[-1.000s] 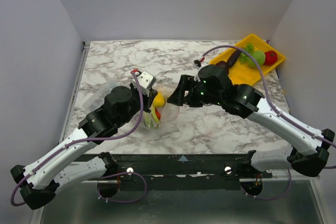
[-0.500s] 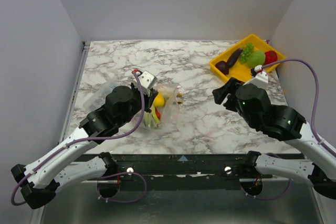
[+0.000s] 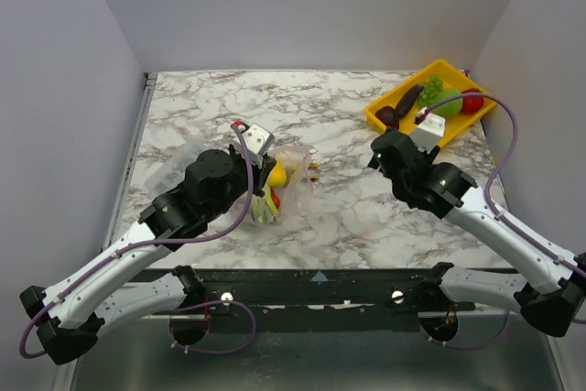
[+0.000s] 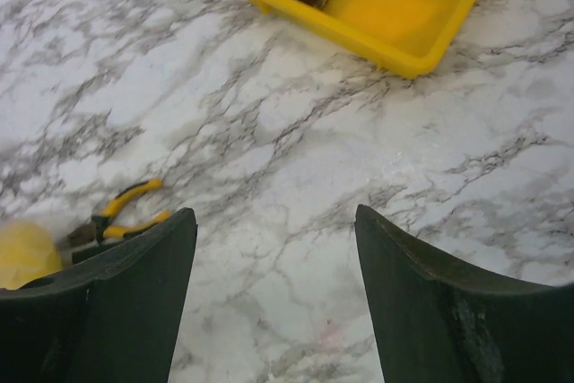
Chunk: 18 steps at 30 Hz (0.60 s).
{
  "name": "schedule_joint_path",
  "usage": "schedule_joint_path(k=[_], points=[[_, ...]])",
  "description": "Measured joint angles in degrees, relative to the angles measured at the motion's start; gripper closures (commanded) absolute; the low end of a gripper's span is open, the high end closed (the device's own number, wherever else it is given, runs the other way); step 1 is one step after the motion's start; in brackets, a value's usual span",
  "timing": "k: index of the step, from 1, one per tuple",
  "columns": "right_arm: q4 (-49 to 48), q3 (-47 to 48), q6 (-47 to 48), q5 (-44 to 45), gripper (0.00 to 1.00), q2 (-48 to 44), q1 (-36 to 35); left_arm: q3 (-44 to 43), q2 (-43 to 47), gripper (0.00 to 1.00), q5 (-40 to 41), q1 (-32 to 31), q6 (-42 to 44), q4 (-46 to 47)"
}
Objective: Place the food in the zip-top bag and seal the zipper
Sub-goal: Pick up the fake fruit from the bin.
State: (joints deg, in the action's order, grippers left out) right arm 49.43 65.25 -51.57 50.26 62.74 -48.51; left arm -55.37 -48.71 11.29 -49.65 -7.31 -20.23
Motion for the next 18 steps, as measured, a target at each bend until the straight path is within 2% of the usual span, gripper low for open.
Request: schedule_joint_path(k=[6, 11, 14, 18], points=[[-14.1, -5.0, 8.4, -14.2, 0.22, 3.7, 23.0, 0.0, 0.0, 1.00, 0.0, 0.0, 0.0, 0.0], [-24.5, -2.9, 10.1, -33.4, 0.19, 14.1, 37.3, 0.0, -0.5, 1.00, 0.0, 0.0, 0.0, 0.0], [-28.5, 1.2, 10.1, -41.1, 0.13, 22.9, 42.1, 0.0, -0.7, 1.00, 0.0, 0.0, 0.0, 0.0], [-32.7, 5.9, 10.6, -48.5, 0.13, 31.7, 44.7, 0.0, -1.0, 1.00, 0.1, -0.2, 0.5, 0.0]])
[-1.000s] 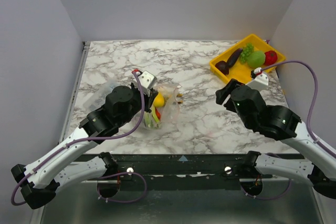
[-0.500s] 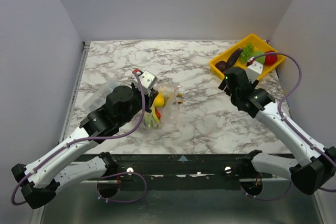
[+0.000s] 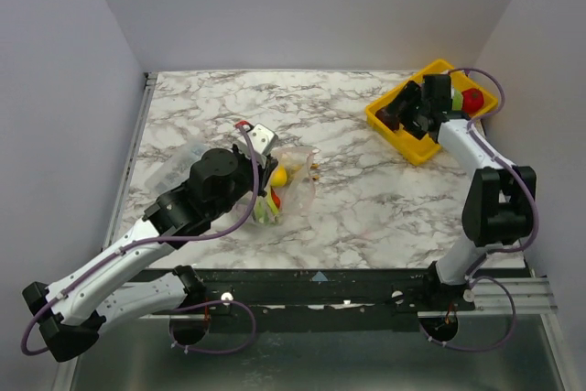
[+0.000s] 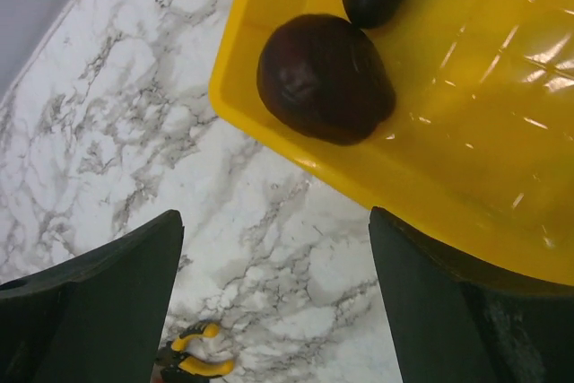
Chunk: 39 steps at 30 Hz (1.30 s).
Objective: Place the food in the zip-top bag and seal the zipper
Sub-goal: Pick up the fake fruit from the bin.
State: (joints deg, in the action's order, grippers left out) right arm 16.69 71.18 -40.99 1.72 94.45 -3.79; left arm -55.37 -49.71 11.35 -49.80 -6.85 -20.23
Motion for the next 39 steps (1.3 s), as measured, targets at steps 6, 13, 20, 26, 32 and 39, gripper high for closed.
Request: schedule_joint_path(k=[6, 13, 20, 26, 32, 39], points=[[-3.5, 6.7, 1.4, -7.9, 0.13, 11.4, 5.2, 0.0, -1.5, 1.00, 0.4, -0.1, 0.5, 0.0], [-5.6, 7.5, 5.4, -11.3, 0.13, 16.6, 6.8, 0.0, -3.6, 1.00, 0.4, -0.2, 0.7, 0.0], [-10.7, 7.5, 7.6, -16.7, 0.12, 20.1, 6.5, 0.0, -3.9, 1.00, 0.4, -0.2, 0.7, 0.0], [-11.0, 7.9, 8.1, -17.2, 0.16, 22.7, 6.5, -0.1, -4.5, 1.00, 0.4, -0.2, 0.8, 0.0], [-10.8, 10.6, 8.7, -17.2, 0.34, 24.4, 6.4, -0.1, -4.7, 1.00, 0.5, -0.2, 0.9, 0.0], [-10.0, 11.8, 9.6, -17.2, 0.60, 24.9, 6.4, -0.1, -4.7, 1.00, 0.6, -0.2, 0.9, 0.0]])
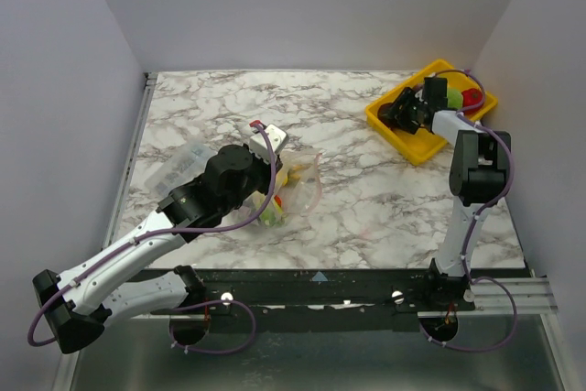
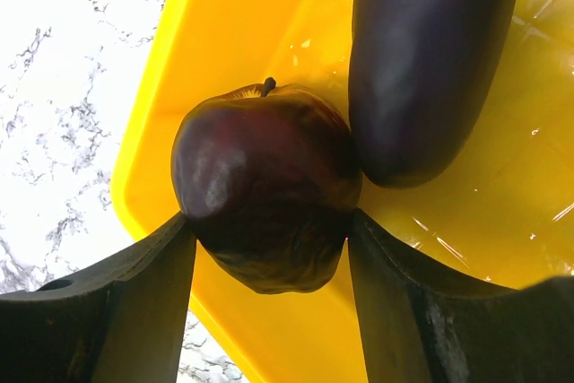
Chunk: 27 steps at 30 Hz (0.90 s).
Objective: Place the food in the zip-top bag and seal the zipper
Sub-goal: Pick up the fake fruit from the bin.
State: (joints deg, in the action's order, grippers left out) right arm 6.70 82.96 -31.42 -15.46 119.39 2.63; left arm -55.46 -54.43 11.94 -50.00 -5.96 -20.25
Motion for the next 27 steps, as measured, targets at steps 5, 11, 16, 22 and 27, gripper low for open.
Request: schedule_joint_path(k=[5, 11, 16, 22, 27], points=[[0.7, 0.0, 0.2, 1.1, 0.78, -0.6, 0.0, 0.0, 0.0, 1.00, 0.0, 0.0, 0.0, 0.0], [3.5, -1.6, 1.0, 4.2, 0.93, -6.8, 0.0, 0.0, 0.0, 1.00, 0.0, 0.0, 0.0, 0.0], [4.5, -4.6, 1.6, 6.7, 1.00, -16.0, 0.0, 0.0, 0.0, 1.00, 0.2, 0.0, 0.0, 0.0], [4.2, -12.2, 1.8, 5.9, 1.00, -25.1, -0.1, 0.0, 1.3, 1.00, 1.8, 0.0, 0.2, 0.0], [6.7, -21.4, 2.9, 5.9, 1.00, -32.1, -3.0, 0.0, 3.1, 1.00, 3.9, 0.0, 0.5, 0.0]])
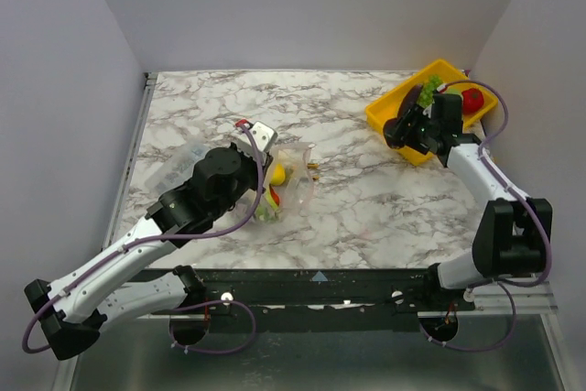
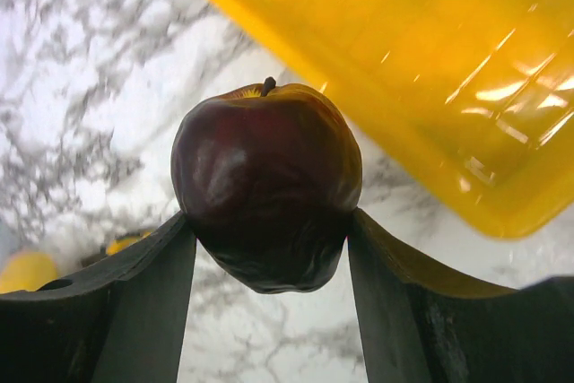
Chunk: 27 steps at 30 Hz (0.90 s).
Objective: Place the food in the zip-top bag and seal the zipper
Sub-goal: Pick up the fake fruit from the bin, then place the fake fruit in the zipper food storage bag.
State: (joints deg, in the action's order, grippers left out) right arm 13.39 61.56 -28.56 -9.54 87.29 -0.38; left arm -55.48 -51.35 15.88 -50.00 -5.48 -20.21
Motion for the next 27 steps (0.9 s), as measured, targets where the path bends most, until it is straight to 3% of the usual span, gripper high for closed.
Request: schedule_joint_path(k=[12, 27], points=[[9.4, -8.4, 1.4, 0.7, 1.00, -21.5, -7.2, 0.0, 1.5, 1.00, 3.4, 0.0, 0.8, 0.0], [12.8, -2.3, -6.6, 2.5, 1.00, -24.8, -39.8, 3.0, 6.4, 1.00, 7.6, 0.0, 1.4, 2.3]])
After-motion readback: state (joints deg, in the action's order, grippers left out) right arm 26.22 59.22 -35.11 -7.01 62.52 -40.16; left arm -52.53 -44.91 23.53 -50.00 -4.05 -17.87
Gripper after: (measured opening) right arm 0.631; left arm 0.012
